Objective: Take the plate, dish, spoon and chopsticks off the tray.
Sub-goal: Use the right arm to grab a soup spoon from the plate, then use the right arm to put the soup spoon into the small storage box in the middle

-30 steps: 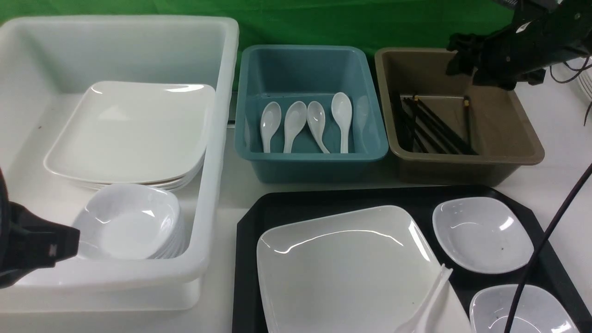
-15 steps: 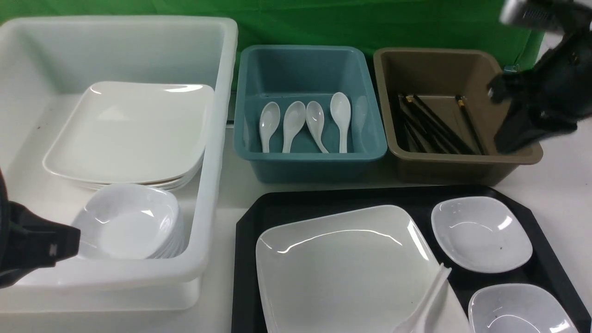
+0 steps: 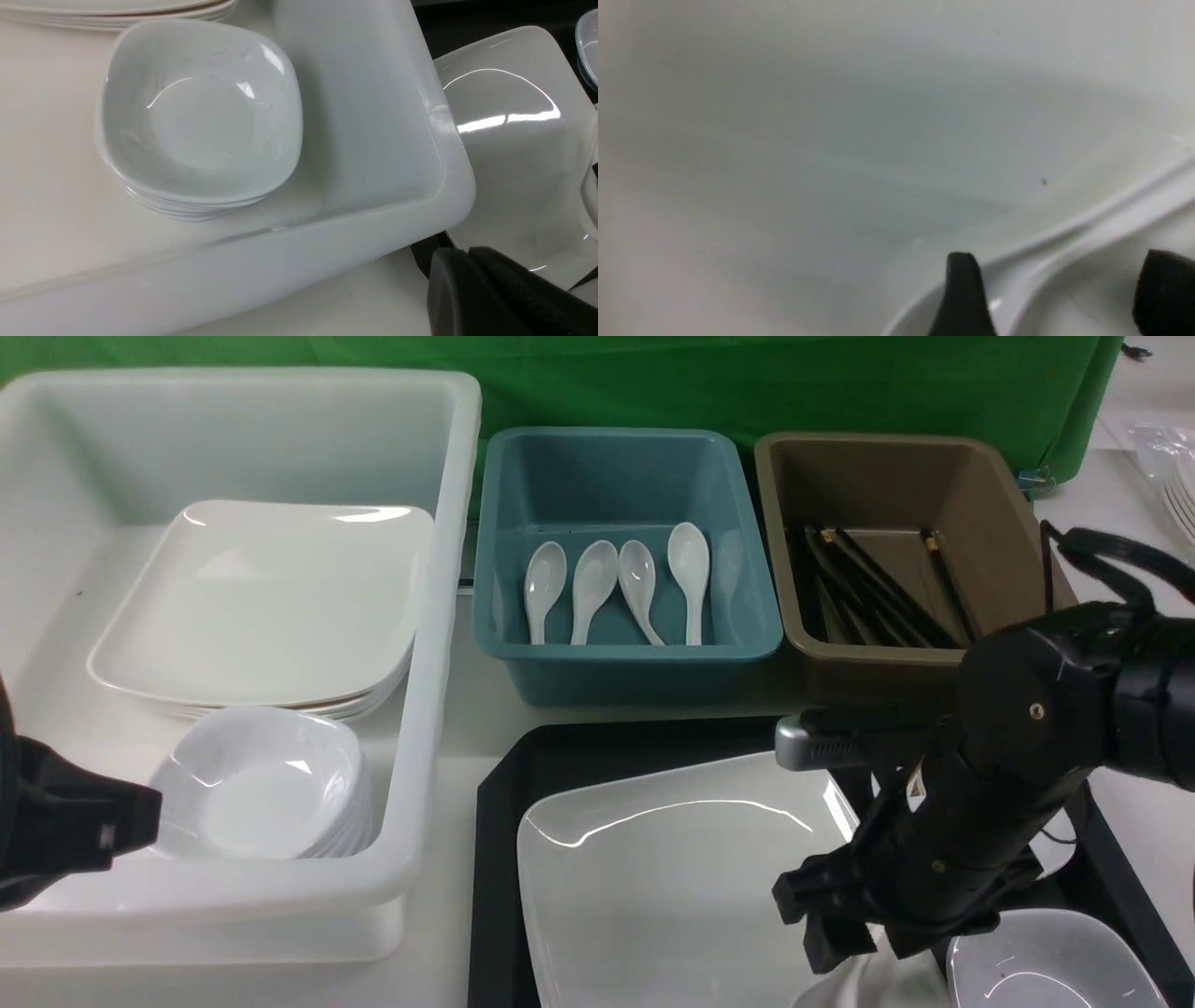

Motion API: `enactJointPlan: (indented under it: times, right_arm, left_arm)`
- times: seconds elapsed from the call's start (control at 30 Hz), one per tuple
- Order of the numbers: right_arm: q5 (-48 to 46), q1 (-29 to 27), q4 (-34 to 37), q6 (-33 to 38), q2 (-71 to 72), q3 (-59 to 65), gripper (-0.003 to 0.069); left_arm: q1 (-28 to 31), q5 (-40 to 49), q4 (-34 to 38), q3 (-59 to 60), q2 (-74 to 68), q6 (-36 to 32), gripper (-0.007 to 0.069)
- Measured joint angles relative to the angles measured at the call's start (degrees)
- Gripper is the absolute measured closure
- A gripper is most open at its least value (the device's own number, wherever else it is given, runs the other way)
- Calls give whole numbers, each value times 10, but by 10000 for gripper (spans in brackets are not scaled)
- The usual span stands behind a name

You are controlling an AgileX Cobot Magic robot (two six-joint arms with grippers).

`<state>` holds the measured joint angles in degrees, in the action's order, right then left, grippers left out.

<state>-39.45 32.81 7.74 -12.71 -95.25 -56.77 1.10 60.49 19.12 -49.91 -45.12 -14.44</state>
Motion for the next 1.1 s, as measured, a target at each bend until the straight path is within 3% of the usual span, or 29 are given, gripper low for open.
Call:
enactJointPlan:
  times: [0.4,0.5,0.57,0.6,0.63,0.67,0.73,1.0,1.1]
  right_arm:
    - [37,1,-7,-33,-43,0,179]
    - [43,0,-12,-41,-43,0,274]
    - [53,0,-15,-41,-43,0,393]
    - [53,0,-15,-41,-43,0,393]
    - [60,0,-8,-33,-43,-1,491]
    - [62,4,0,-29,-40,-4,543]
    - [59,9,1,-26,-30,-8,602]
    - [70,17,-1,-2,26,-101,606]
    - [84,3,0,26,11,-207,606]
  left_arm:
    - [0,-2,0,0,0,-1,624]
    - [0,-2,0,0,0,-1,624]
    - [0,-2,0,0,0,-2,624]
    - [0,-2,0,0,0,-1,624]
    - [0,-2,0,0,0,-2,624]
    - [0,-2,0,0,0,-2,624]
    - [0,-2,0,0,0,-2,624]
    - [0,-5,1,0,0,-2,624]
    - [0,-6,1,0,0,-2,624]
